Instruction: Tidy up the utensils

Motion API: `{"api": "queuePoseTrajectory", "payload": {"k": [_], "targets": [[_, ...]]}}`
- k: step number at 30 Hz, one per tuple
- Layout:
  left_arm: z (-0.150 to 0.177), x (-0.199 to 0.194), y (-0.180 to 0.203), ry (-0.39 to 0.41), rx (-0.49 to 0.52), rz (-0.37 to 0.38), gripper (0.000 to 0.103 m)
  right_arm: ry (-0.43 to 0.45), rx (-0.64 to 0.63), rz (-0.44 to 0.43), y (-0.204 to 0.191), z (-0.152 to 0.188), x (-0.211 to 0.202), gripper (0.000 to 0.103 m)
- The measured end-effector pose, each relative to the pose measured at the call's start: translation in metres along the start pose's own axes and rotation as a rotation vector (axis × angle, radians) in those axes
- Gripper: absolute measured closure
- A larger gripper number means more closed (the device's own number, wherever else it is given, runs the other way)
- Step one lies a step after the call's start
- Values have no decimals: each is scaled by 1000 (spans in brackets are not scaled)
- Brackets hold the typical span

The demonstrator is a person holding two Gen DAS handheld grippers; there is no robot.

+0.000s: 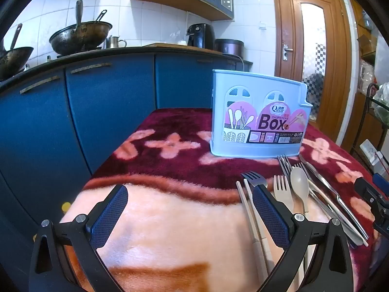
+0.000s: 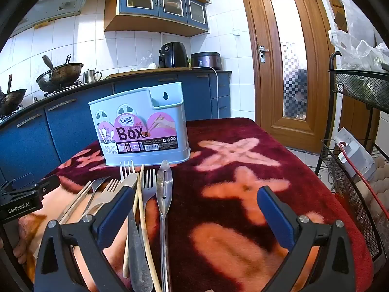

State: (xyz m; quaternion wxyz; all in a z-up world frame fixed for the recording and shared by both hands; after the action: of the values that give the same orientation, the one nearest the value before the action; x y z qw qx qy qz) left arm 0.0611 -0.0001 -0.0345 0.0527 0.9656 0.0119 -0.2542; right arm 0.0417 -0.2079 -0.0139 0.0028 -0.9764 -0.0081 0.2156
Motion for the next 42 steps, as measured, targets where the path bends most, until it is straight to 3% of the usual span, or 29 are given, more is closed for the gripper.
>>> {"api": "queuePoseTrajectory", "payload": {"k": [42], "targets": [[-1,0,1,8,2,0,1,-2,-1,1,0,0,1,0]]}}
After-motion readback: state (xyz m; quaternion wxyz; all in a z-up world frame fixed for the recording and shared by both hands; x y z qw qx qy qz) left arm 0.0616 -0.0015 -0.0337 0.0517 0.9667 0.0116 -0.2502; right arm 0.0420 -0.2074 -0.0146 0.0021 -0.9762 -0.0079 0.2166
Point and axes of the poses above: each gripper's, at about its wrist camera, not at the fingertips, and x roughly the way its jaws point, y to its right, z to its underside, the point moved 7 cm from there along x, roughly the way its jaws point, and after that the axes turned 5 degrees about -x, right-handed, at the moved point
